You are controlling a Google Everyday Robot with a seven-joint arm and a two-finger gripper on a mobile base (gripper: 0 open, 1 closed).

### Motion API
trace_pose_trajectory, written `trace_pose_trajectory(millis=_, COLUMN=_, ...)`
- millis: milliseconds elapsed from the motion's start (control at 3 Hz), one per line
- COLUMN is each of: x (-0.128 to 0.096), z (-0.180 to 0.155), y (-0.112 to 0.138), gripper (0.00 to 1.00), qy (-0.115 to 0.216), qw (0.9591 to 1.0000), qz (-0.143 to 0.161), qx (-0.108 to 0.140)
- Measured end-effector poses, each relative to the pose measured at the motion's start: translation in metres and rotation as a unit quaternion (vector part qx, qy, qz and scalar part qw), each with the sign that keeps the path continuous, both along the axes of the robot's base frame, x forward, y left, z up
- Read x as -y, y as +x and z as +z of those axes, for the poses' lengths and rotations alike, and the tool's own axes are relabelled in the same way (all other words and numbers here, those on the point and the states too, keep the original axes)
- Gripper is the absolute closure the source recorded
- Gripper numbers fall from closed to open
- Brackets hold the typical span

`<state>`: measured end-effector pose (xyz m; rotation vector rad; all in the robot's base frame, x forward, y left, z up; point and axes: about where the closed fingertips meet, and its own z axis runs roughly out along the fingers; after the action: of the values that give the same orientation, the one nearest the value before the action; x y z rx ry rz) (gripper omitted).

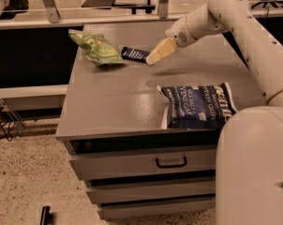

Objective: Move rxbar blueberry near blue chip bag

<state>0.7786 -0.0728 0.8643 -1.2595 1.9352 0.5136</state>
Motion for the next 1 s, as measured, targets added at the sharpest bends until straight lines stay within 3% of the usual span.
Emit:
trace_pose_trajectory(millis=333, x=-0.007, z=-0.011, y=0.0, gripper=0.0, qy=0.0, qw=0.9999, qz=0.01, qx=-0.007)
trace_pose_trajectory(millis=667, x=-0.031, z=-0.033, y=-0.005, gripper=0.0, qy=-0.013, qw=0.999, qz=0.038, qx=-0.02)
trace_pose_trajectory(millis=1000, x=-0.031, z=-0.033, y=-0.005, gripper=0.0, qy=-0.013, qw=0.999, qz=0.038, qx=-0.02)
